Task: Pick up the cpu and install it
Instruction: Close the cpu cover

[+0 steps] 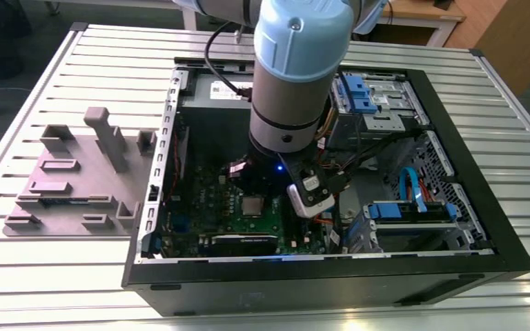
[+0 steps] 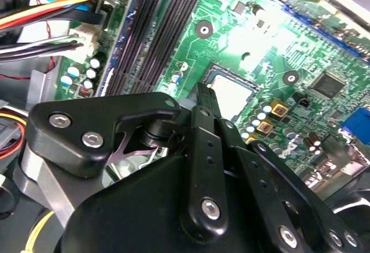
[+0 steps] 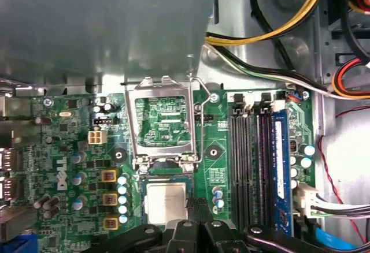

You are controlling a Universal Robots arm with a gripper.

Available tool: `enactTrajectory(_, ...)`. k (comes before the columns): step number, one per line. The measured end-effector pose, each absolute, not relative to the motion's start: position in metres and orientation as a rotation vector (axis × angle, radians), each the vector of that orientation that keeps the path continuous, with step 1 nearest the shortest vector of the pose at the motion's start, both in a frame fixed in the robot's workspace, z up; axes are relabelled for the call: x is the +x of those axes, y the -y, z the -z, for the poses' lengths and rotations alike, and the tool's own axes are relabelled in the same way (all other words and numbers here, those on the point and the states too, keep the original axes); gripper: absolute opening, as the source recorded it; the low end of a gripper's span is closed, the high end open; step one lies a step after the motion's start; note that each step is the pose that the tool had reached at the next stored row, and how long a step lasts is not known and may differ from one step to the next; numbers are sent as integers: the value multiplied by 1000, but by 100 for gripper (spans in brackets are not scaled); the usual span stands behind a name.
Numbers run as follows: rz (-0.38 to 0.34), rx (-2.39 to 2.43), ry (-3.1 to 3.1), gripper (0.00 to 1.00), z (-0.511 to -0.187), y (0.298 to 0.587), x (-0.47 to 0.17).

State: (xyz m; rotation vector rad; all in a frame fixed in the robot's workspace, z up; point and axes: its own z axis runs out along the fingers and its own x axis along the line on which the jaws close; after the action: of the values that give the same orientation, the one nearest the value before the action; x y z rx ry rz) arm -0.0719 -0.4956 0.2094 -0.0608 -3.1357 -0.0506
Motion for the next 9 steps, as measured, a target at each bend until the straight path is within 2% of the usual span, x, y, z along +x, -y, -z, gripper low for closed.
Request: enactTrajectory(9,51,-60,3136,11,-209,491,-62)
